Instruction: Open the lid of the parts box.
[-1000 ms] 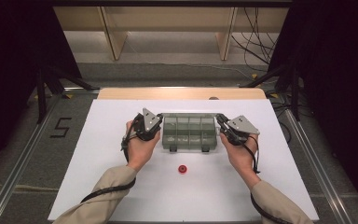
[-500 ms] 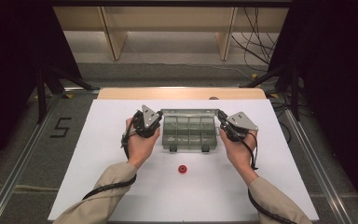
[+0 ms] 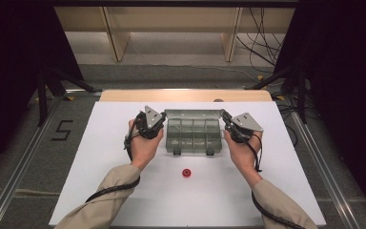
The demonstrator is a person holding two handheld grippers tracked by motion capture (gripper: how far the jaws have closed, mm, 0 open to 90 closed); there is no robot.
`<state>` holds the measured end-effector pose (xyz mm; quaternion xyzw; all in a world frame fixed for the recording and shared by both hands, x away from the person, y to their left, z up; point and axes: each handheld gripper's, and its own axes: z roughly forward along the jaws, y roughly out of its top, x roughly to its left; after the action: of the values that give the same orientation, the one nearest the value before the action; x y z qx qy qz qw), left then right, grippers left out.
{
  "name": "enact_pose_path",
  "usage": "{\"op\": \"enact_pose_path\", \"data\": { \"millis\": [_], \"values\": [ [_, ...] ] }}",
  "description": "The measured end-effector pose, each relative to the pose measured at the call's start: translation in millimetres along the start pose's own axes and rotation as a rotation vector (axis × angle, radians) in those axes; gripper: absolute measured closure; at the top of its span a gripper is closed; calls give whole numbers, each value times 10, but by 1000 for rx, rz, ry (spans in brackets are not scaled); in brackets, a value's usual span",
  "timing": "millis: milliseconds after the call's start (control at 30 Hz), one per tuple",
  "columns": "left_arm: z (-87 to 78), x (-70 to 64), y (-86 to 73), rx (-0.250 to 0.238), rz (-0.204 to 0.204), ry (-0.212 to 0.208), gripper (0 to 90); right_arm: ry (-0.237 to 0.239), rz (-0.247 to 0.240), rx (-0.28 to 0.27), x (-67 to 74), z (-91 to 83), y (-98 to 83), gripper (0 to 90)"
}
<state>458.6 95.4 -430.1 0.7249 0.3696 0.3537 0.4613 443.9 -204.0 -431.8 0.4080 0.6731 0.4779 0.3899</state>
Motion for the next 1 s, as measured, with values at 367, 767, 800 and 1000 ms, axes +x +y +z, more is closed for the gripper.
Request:
{"op": "enact_pose_path", "data": {
  "millis": [367, 767, 800, 1000],
  "values": [
    [18, 24, 20, -4, -17, -2, 883, -16, -3, -1, 8, 18, 16, 879],
    [27, -4, 84, -37, -32, 15, 834, -26, 11, 2, 22, 19, 27, 882],
    [32, -6, 85, -38, -33, 18, 837, -26, 11, 2, 21, 20, 27, 882],
    [46, -19, 98, -33, -27, 40, 853, -30, 12, 2, 20, 28, 34, 883]
  ]
}}
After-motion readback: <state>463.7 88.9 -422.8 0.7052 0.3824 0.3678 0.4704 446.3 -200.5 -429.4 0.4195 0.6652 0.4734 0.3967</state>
